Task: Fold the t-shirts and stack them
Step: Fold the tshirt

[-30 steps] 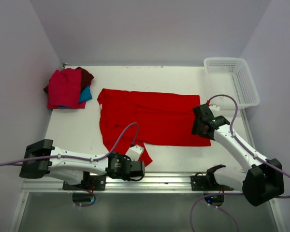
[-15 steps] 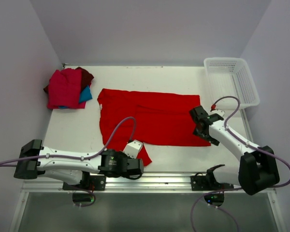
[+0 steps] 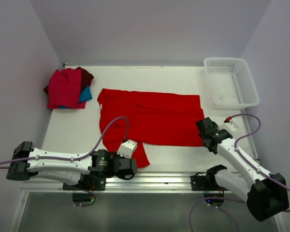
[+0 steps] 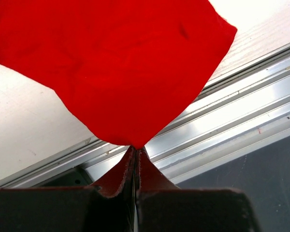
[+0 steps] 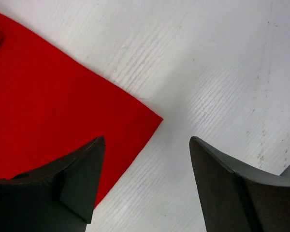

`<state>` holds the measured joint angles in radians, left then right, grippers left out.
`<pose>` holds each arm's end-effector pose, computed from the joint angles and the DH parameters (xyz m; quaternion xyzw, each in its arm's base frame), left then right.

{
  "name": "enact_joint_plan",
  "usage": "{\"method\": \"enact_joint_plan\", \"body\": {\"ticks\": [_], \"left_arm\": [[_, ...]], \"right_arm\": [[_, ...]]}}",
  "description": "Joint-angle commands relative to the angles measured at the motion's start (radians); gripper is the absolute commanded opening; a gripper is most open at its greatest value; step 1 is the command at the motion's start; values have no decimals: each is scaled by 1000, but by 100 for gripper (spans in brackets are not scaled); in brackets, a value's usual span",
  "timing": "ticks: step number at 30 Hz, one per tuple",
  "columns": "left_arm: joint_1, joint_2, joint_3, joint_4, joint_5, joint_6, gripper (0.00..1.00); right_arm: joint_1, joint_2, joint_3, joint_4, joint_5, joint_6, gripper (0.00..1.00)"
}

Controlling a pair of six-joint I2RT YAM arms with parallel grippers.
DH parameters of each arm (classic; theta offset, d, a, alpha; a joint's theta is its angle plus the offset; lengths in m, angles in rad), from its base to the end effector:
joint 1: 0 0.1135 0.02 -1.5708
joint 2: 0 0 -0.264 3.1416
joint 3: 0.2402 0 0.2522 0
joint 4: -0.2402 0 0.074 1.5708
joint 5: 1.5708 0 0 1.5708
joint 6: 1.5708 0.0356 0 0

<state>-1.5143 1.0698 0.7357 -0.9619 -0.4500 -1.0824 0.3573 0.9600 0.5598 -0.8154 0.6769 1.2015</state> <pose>0.0252 -0.1719 0.2193 0.1771 0.9497 -0.0691 0.2488 0.1511 0.0326 0.1942 0.4339 0.8229 -0.1153 0.3482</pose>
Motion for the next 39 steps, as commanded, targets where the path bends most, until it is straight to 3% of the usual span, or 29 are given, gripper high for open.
{"method": "enact_joint_plan", "body": {"ticks": [1, 10, 19, 23, 31, 39], "left_arm": [[-6, -19, -7, 15, -24, -25, 0], [-6, -33, -21, 3, -10, -54, 0], [-6, -38, -19, -9, -9, -67, 0], [-6, -30, -7, -12, -12, -63, 0], [-6, -45, -4, -31, -15, -73, 0], [-6, -34, 11, -41, -26, -68, 0]], "right_arm": [[-1, 54, 31, 27, 105, 92, 74], [-3, 242, 6, 179, 102, 112, 57], [-7, 289, -5, 232, 118, 110, 46], [-20, 313, 5, 234, 107, 107, 45], [-21, 321, 41, 79, 92, 184, 45], [-23, 281, 49, 38, 98, 201, 54]]}}
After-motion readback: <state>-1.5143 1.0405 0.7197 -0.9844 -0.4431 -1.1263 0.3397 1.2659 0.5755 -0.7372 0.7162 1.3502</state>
